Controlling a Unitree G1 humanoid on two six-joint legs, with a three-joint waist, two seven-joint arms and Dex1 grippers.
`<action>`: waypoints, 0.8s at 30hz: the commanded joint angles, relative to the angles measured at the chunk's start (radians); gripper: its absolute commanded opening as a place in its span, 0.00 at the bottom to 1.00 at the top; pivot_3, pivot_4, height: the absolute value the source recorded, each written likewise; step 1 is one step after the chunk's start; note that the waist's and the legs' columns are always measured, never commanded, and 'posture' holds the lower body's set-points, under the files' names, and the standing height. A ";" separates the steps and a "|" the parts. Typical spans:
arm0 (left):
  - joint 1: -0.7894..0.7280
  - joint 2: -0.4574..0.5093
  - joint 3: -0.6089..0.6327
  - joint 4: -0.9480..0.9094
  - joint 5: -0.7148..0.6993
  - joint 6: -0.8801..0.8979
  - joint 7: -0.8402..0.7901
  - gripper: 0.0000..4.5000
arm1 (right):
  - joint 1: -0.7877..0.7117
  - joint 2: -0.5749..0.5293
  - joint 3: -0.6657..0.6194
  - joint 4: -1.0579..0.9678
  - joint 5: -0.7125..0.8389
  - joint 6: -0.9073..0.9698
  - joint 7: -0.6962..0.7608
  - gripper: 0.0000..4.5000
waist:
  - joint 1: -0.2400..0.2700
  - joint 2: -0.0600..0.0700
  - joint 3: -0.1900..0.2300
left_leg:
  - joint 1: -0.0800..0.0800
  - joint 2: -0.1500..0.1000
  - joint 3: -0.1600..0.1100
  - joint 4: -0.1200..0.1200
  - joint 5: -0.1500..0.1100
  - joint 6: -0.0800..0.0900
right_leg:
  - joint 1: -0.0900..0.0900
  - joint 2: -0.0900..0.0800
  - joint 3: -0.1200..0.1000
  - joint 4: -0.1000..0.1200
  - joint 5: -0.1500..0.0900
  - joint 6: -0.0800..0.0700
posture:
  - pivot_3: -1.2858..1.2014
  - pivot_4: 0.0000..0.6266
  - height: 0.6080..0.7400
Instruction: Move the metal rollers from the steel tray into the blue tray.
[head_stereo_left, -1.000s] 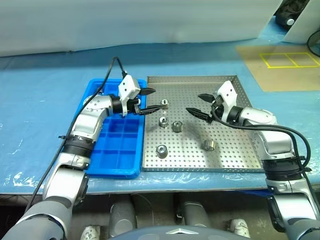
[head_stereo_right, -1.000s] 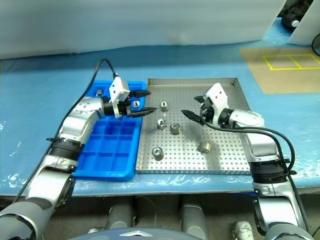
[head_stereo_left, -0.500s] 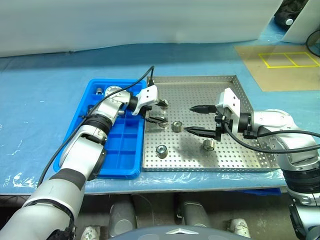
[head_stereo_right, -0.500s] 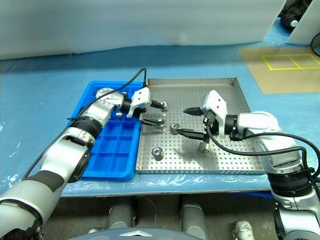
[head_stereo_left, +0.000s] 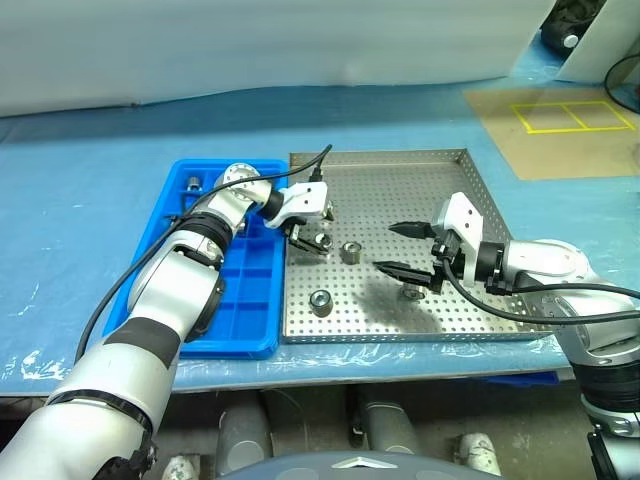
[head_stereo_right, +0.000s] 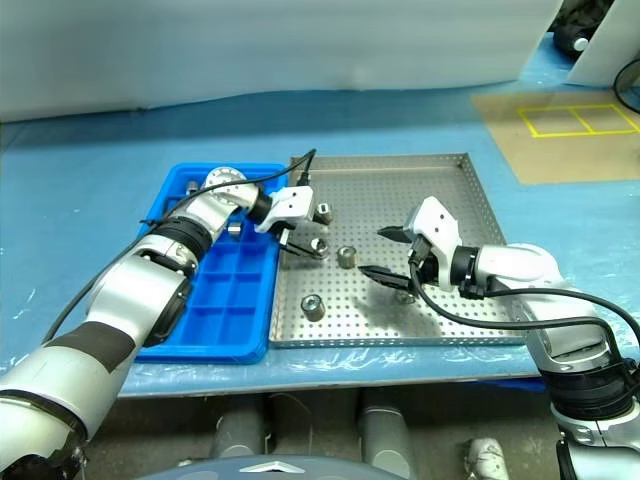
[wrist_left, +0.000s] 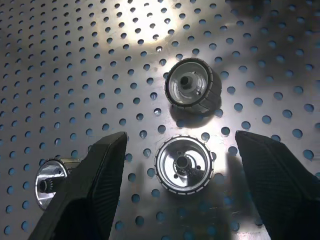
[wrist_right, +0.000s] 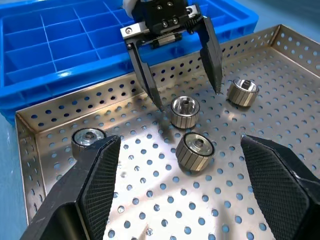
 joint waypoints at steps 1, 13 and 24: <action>-0.010 0.006 -0.004 -0.004 0.020 -0.030 -0.015 0.81 | 0.006 -0.016 -0.035 -0.049 0.008 -0.006 -0.013 0.87 | -0.001 0.000 0.000 | 0.000 0.000 0.000 0.000 0.000 0.000 | 0.000 0.000 0.000 0.000 0.000 0.000 | 0.33 0.24 1.00; 0.007 -0.011 -0.106 0.030 0.186 -0.007 0.144 0.81 | 0.026 -0.007 -0.024 -0.048 -0.009 -0.026 -0.061 0.87 | -0.022 0.000 0.000 | 0.002 0.001 0.000 0.001 0.000 0.000 | 0.002 0.000 0.000 0.001 0.000 0.001 | 0.32 0.24 1.00; 0.011 -0.016 -0.089 0.033 0.177 -0.002 0.136 0.81 | 0.041 -0.002 -0.028 -0.061 -0.002 -0.025 -0.086 0.87 | -0.028 0.000 0.000 | 0.002 -0.001 0.000 0.002 -0.001 0.001 | 0.004 0.000 0.000 0.000 -0.002 0.003 | 0.32 0.24 1.00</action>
